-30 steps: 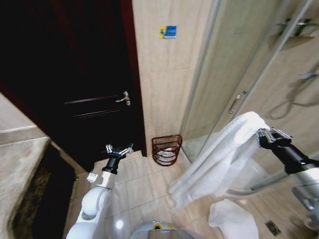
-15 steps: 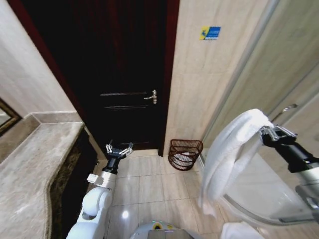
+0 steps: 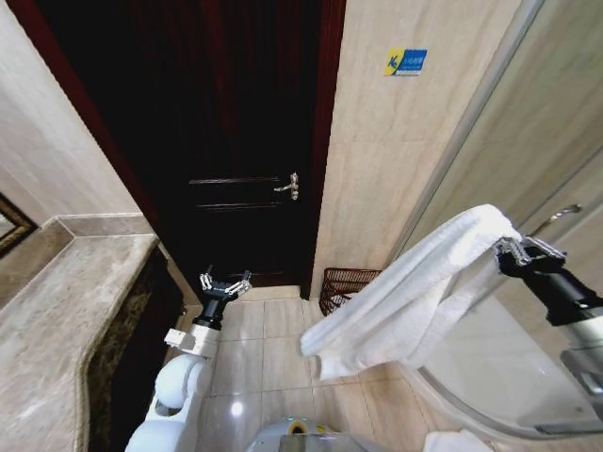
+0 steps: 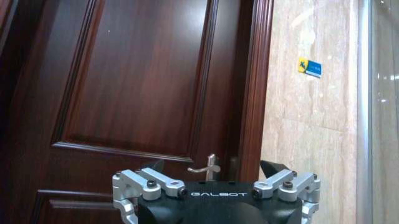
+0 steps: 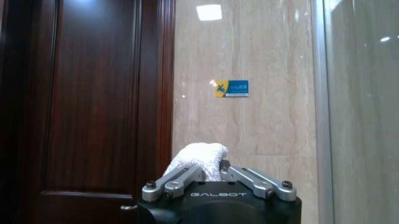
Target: Discard the used towel into the hamper.
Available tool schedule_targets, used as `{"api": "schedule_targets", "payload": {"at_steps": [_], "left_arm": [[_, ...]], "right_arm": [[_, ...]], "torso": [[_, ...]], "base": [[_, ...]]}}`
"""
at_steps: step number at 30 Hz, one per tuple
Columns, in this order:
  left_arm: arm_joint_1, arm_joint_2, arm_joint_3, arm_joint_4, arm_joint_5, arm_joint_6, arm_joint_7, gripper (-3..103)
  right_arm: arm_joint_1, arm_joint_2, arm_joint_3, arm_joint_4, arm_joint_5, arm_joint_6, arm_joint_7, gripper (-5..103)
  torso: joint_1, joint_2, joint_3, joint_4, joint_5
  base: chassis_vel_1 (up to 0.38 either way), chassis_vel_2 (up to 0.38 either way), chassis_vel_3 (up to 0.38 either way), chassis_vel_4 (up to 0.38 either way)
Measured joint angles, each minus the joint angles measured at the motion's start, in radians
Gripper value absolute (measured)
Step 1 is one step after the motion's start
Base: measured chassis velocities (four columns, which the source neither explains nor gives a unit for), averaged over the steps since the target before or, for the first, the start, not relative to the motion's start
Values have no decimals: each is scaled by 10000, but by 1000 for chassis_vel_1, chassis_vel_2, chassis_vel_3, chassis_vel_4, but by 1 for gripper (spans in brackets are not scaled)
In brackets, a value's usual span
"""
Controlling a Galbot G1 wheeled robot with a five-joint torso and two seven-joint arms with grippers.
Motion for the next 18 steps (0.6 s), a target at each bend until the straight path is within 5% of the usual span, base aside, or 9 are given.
{"api": "schedule_targets", "payload": {"at_steps": [18], "left_arm": [[-68,0,7,-28,221,84,48,100]], "right_arm": [[-38,63,1,0,-64,5,37,4]], "torso": [[-1,0,0,0,0]], "base": [[-87,85,85,-83]]}}
